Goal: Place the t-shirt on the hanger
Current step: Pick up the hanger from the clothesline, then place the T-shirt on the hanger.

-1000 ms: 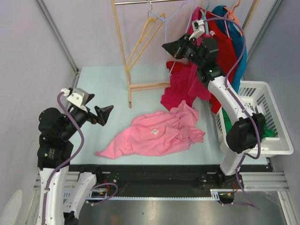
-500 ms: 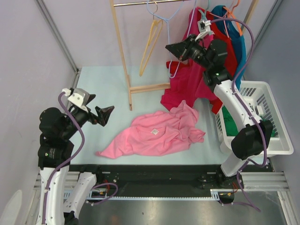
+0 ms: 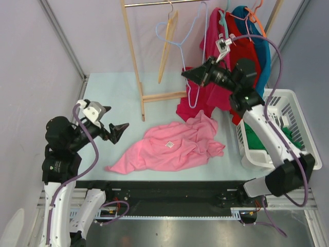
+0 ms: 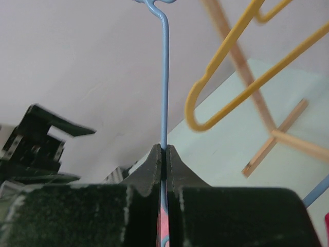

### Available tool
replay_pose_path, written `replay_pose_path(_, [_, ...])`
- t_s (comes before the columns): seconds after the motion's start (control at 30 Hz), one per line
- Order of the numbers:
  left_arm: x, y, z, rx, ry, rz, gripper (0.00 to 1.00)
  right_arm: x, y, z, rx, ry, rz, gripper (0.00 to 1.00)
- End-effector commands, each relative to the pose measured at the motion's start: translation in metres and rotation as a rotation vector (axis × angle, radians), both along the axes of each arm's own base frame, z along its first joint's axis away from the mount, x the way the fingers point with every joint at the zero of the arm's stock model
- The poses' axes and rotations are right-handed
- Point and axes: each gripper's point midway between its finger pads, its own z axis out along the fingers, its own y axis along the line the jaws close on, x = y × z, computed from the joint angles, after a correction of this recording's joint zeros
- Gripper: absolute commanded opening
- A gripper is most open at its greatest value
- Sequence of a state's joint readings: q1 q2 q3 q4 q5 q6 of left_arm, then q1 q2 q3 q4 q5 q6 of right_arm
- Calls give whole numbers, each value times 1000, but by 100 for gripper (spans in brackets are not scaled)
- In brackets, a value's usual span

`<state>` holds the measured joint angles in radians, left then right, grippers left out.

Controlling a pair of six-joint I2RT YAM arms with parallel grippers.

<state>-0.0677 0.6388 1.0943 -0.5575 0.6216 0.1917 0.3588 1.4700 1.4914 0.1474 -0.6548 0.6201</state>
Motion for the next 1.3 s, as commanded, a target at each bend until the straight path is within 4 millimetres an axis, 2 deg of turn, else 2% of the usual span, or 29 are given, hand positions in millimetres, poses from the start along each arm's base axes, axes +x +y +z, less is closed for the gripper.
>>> replay_pose_path(0.0, [-12,-11,-7,92,-18,-129,100,-69,-2,1,-11,-1,126,0])
replay_pose_path(0.13, [-15,-8,-29,187,-5,-160,100,-102,-7,-49,-91,87,204,0])
replay_pose_path(0.17, [-19,-8,-37,200,3,-178,100,-119,-9,-65,-108,104,281,0])
replay_pose_path(0.2, [-22,-8,-44,217,4,-190,100,-126,-14,-78,-123,142,304,0])
replay_pose_path(0.27, [-28,-9,-69,264,10,-227,100,-148,-20,-105,-155,185,386,0])
replay_pose_path(0.3, [-36,-9,-69,276,-30,-237,100,-161,-25,-104,-164,162,398,0])
replay_pose_path(0.33, [-36,-9,-72,299,-70,-245,100,-171,-29,-116,-184,217,414,0])
replay_pose_path(0.37, [-36,-9,-85,308,-65,-250,100,-180,-33,-122,-208,191,431,0])
replay_pose_path(0.4, [-39,-7,-84,319,-97,-238,100,-195,-38,-133,-222,234,441,0])
replay_pose_path(0.47, [-34,-5,-90,336,-121,-227,100,-210,-42,-144,-235,252,468,0])
replay_pose_path(0.5, [-34,-5,-91,346,-130,-231,100,-219,-45,-159,-243,295,485,0])
replay_pose_path(0.6, [-33,-10,-102,393,-181,-301,100,-246,-44,-164,-216,306,586,0])
replay_pose_path(0.63, [-35,-15,-100,391,-221,-334,100,-259,-40,-172,-212,335,645,0])
replay_pose_path(0.67, [-33,-17,-107,391,-225,-351,100,-271,-39,-173,-193,352,720,0])
replay_pose_path(0.7, [-32,-19,-106,393,-253,-360,100,-278,-34,-167,-168,353,771,0])
replay_pose_path(0.73, [-31,-24,-100,389,-313,-386,100,-287,-32,-176,-156,408,820,0])
replay_pose_path(0.77, [-31,-27,-103,390,-334,-402,100,-298,-31,-174,-146,412,882,0])
replay_pose_path(0.8, [-31,-29,-101,395,-369,-415,100,-299,-28,-165,-128,320,906,0])
replay_pose_path(0.83, [-30,-34,-92,397,-433,-429,99,-305,-28,-165,-118,389,924,0])
replay_pose_path(0.87, [-30,-37,-93,401,-450,-449,98,-313,-27,-167,-123,395,960,0])
replay_pose_path(0.93, [-40,-51,-90,452,-553,-534,95,-319,-25,-166,-127,429,986,0])
replay_pose_path(0.97, [-34,-52,-92,472,-563,-508,94,-319,-24,-162,-124,461,996,0])
replay_pose_path(1.0, [-33,-57,-82,474,-630,-504,94,-321,-21,-155,-115,421,1018,0])
replay_pose_path(1.03, [-42,-70,-81,470,-670,-557,94,-320,-20,-150,-108,426,1026,0])
replay_pose_path(1.07, [-40,-74,-82,485,-690,-558,94,-321,-19,-143,-98,482,1031,0])
replay_pose_path(1.1, [-37,-81,-77,487,-726,-562,94,-320,-16,-136,-95,462,1043,0])
replay_pose_path(1.13, [-45,-94,-75,472,-752,-609,94,-319,-15,-133,-95,471,1046,0])
replay_pose_path(1.23, [-46,-119,-60,453,-819,-636,91,-323,-14,-128,-106,493,1073,0])
replay_pose_path(1.27, [-47,-123,-53,449,-839,-635,86,-323,-14,-128,-111,502,1081,0])
